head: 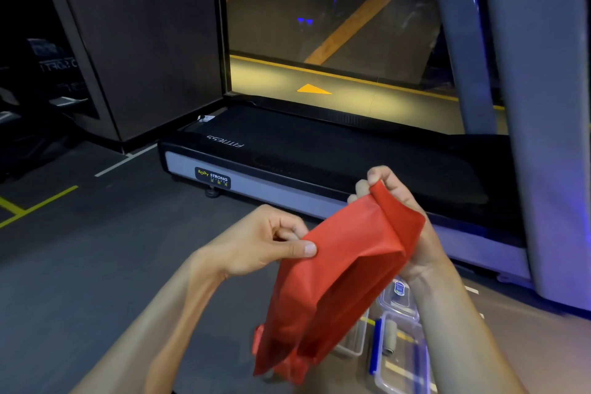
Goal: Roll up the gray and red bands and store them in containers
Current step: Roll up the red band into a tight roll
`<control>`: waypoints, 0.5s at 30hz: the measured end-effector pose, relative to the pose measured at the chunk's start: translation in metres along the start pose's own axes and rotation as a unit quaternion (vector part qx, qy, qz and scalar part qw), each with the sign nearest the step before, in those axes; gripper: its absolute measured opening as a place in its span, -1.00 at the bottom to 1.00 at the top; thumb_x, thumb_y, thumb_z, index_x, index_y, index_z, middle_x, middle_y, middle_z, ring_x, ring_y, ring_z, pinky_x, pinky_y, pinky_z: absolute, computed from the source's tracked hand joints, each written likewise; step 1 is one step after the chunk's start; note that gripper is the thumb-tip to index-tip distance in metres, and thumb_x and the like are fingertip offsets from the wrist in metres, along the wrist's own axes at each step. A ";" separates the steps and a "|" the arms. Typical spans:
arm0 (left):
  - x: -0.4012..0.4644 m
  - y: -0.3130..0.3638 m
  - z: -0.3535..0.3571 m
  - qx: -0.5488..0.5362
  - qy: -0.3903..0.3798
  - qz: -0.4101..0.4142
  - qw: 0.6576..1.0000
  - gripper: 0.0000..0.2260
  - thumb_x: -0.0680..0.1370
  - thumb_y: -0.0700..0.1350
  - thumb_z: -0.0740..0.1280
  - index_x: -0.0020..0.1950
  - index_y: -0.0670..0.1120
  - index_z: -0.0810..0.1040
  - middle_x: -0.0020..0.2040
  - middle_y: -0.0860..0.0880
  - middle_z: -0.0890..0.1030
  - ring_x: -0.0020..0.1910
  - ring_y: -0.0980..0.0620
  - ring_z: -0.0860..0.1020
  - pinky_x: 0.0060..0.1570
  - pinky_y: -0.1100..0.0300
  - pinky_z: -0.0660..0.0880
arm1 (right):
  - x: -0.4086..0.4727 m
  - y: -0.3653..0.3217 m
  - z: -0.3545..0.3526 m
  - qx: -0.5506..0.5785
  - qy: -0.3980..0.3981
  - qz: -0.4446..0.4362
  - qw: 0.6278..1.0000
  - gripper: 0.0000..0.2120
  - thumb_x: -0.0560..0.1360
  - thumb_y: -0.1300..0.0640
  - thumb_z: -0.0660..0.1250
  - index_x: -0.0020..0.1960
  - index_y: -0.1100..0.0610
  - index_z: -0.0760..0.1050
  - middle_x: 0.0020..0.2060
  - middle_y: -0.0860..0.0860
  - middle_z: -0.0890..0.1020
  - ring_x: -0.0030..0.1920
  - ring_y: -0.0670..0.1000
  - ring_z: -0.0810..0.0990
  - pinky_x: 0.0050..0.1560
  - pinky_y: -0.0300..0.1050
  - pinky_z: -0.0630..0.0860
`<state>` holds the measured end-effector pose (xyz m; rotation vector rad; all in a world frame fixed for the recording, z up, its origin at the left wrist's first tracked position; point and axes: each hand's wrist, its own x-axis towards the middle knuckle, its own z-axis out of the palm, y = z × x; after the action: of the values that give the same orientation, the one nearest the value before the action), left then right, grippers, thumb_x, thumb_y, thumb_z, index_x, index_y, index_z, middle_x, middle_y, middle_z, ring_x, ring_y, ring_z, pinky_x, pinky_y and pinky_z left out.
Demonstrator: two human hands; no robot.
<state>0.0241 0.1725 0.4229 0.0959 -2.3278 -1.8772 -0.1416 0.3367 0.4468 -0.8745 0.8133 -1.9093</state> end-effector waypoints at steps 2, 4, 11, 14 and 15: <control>-0.001 -0.001 -0.001 -0.005 -0.001 -0.003 1.000 -0.92 0.52 -0.08 0.49 -0.15 -0.05 0.68 -0.25 -0.12 0.64 -0.22 -0.02 0.44 -0.14 0.05 0.35 | -0.001 -0.001 0.001 -0.005 -0.004 0.000 1.000 -0.79 0.46 0.19 0.51 -0.04 0.09 0.48 -0.33 -0.04 0.48 -0.37 -0.09 0.43 -0.35 -0.23 0.49; -0.001 -0.001 -0.001 0.000 -0.002 -0.006 1.000 -0.93 0.52 -0.07 0.48 -0.15 -0.04 0.68 -0.26 -0.15 0.61 -0.22 -0.05 0.40 -0.13 0.02 0.30 | -0.001 -0.001 0.001 -0.014 0.001 -0.004 1.000 -0.85 0.51 0.20 0.46 -0.04 0.09 0.49 -0.35 -0.04 0.48 -0.38 -0.09 0.44 -0.35 -0.23 0.49; -0.007 0.007 -0.007 -0.130 -0.041 0.013 0.991 -0.78 0.53 -0.02 0.47 -0.25 0.04 0.48 -0.37 0.06 0.31 -0.40 0.15 0.26 -0.38 0.30 0.23 | -0.005 -0.003 -0.016 -0.165 0.022 -0.007 0.986 -0.97 0.59 0.19 0.33 -0.04 0.11 0.52 -0.26 0.04 0.49 -0.35 -0.10 0.46 -0.32 -0.28 0.43; -0.012 0.011 -0.009 -0.247 -0.073 0.031 0.966 -0.69 0.45 0.07 0.55 -0.21 -0.03 0.46 -0.35 0.03 0.39 -0.41 0.14 0.34 -0.42 0.26 0.24 | -0.004 0.010 -0.012 -0.280 -0.015 0.023 0.959 -0.98 0.55 0.16 0.36 -0.05 0.07 0.55 -0.23 -0.02 0.56 -0.28 -0.15 0.50 -0.25 -0.33 0.44; -0.012 0.013 -0.007 -0.276 -0.078 0.042 0.957 -0.69 0.43 0.06 0.56 -0.20 -0.03 0.46 -0.35 0.02 0.41 -0.41 0.12 0.36 -0.40 0.24 0.25 | -0.003 0.018 -0.007 -0.296 -0.036 0.037 0.954 -0.99 0.56 0.16 0.35 -0.04 0.08 0.54 -0.23 -0.02 0.55 -0.28 -0.16 0.49 -0.24 -0.34 0.43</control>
<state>0.0373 0.1698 0.4359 -0.2171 -1.7602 -2.4795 -0.1388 0.3333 0.4280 -1.2384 1.3885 -1.5696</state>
